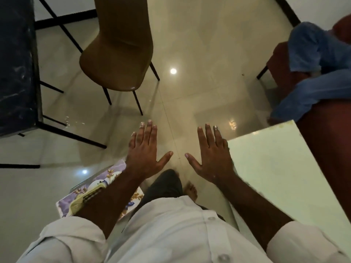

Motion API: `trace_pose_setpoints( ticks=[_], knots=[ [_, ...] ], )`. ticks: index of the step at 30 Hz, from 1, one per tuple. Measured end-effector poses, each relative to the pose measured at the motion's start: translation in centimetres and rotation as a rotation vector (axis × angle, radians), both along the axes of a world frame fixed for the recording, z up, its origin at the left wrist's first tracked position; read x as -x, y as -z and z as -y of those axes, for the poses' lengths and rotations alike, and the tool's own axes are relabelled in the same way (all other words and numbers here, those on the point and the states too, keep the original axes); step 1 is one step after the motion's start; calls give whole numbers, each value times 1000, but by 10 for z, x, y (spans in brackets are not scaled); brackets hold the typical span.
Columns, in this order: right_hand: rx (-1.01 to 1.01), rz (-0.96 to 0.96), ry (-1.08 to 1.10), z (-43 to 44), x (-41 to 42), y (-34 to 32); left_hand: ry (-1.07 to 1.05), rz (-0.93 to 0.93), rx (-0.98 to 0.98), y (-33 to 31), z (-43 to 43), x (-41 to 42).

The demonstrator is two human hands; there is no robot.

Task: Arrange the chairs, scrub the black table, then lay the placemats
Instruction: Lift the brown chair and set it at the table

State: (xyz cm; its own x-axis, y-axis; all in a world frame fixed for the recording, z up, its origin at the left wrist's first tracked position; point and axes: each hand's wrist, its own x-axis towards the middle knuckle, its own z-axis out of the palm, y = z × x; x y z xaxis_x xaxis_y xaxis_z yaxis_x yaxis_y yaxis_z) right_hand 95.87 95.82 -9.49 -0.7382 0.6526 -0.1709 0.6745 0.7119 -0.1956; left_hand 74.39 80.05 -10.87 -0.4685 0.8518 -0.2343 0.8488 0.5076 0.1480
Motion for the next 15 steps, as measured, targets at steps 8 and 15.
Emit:
trace_pose_setpoints(
  ticks=[8,15],
  knots=[
    [-32,-8,-130,-112,103,4,-122,29,16,10,-87,77],
    [-49,36,-172,-213,225,-14,-218,75,3,-7,-172,192]
  ],
)
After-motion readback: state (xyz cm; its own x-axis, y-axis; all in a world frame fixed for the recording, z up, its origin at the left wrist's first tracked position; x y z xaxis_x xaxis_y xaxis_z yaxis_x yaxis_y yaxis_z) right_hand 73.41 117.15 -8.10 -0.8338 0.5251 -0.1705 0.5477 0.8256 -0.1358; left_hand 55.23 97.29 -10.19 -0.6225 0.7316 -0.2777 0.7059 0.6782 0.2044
